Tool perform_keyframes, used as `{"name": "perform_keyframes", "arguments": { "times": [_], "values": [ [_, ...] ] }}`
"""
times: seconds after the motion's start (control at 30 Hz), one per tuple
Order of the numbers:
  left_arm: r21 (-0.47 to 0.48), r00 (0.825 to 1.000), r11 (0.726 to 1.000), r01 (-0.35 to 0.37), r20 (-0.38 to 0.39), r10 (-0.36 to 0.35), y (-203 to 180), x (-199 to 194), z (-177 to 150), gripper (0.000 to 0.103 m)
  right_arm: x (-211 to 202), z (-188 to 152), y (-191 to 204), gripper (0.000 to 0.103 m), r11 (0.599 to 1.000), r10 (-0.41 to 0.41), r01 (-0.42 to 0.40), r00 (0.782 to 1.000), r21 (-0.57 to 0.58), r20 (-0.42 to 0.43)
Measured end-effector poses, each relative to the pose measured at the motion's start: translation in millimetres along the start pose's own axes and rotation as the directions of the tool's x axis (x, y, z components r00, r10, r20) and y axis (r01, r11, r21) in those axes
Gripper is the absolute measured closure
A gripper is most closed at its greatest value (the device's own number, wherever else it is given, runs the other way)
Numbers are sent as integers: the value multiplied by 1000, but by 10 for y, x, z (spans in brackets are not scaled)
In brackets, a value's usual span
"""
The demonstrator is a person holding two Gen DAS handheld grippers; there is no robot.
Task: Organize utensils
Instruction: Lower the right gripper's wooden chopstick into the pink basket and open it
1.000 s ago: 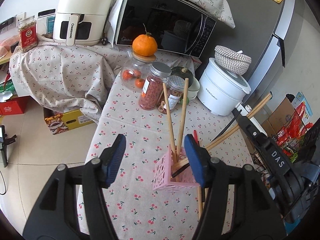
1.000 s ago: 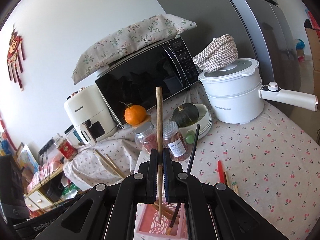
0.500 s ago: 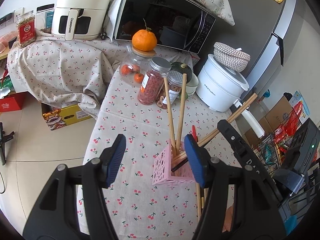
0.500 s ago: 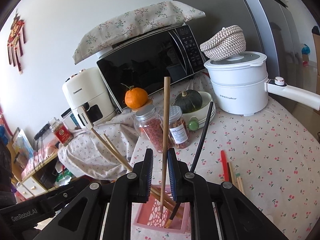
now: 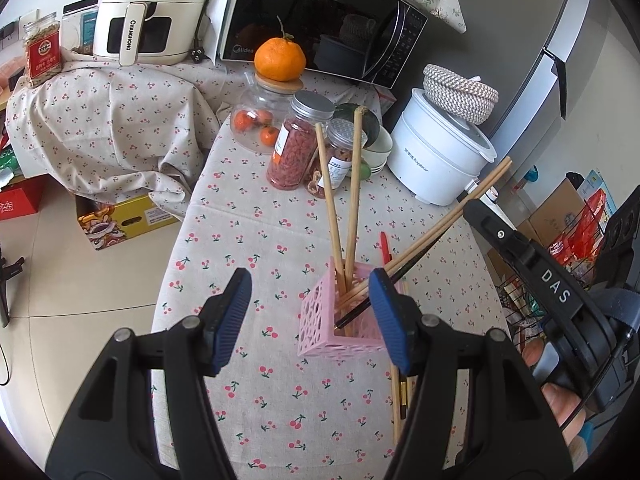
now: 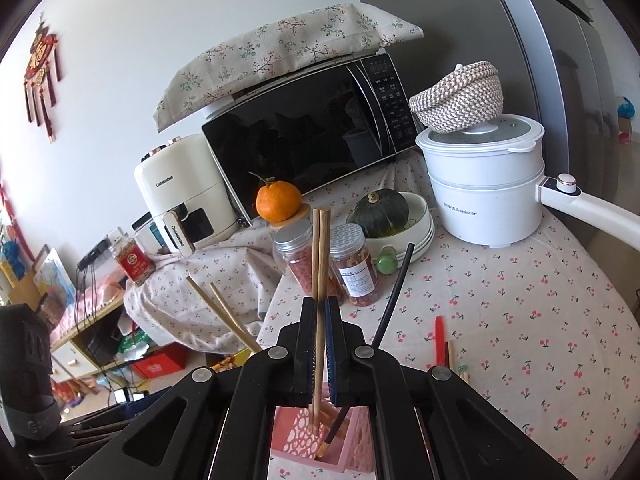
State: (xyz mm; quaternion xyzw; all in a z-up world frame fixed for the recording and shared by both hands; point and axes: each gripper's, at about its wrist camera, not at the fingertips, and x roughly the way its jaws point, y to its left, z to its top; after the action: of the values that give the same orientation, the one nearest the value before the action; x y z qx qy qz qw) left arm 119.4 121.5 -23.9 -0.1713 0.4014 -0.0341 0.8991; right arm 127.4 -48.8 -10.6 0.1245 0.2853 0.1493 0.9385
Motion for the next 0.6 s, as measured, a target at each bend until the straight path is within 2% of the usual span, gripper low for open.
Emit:
{"name": "perform_keyframes", "arguments": {
  "times": [0.2,0.33,0.4,0.5,0.6],
  "values": [
    [-8,1000,1000,2,-13,-2,16,20,-7,41,-18,48,31,100,997,-72,71,997,-44,-9],
    [-18,1000,1000,8,-16,-8,25,14,-6,41,42,51,-154,92,998,-19,22,998,58,-55],
    [-19,1000,1000,10,-14,-10,30,6,-5,41,48,59,-230,86,995,5,1,998,97,-55],
    [-21,1000,1000,11,-14,-11,37,6,-5,41,49,76,-301,84,992,33,-27,998,127,-47],
    [-25,1000,1000,13,-16,-13,41,6,-4,41,38,102,-333,76,987,68,-64,997,146,-27]
  ]
}}
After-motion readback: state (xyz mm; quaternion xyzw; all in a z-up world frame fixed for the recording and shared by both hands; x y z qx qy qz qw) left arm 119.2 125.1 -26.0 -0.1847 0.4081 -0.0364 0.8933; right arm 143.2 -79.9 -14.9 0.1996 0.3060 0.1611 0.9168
